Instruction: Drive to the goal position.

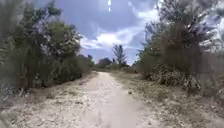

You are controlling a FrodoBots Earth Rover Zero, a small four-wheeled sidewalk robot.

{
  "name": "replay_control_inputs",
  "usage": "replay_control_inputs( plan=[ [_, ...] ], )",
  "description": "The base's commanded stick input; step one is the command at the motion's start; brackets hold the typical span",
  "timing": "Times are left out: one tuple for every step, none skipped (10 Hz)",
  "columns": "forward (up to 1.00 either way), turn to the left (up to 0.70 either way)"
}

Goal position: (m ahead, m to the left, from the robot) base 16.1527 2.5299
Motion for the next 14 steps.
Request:
replay_control_inputs(
  plan=[
    [0.50, 0.00],
    [0.50, 0.00],
    [0.50, 0.00],
    [0.50, 0.00],
    [0.50, 0.00],
    [0.50, 0.00],
    [0.50, 0.00],
    [0.50, 0.00],
    [0.50, 0.00],
    [0.50, 0.00],
    [0.50, 0.00],
    [0.50, 0.00],
    [0.50, 0.00],
    [0.50, 0.00]
  ],
)
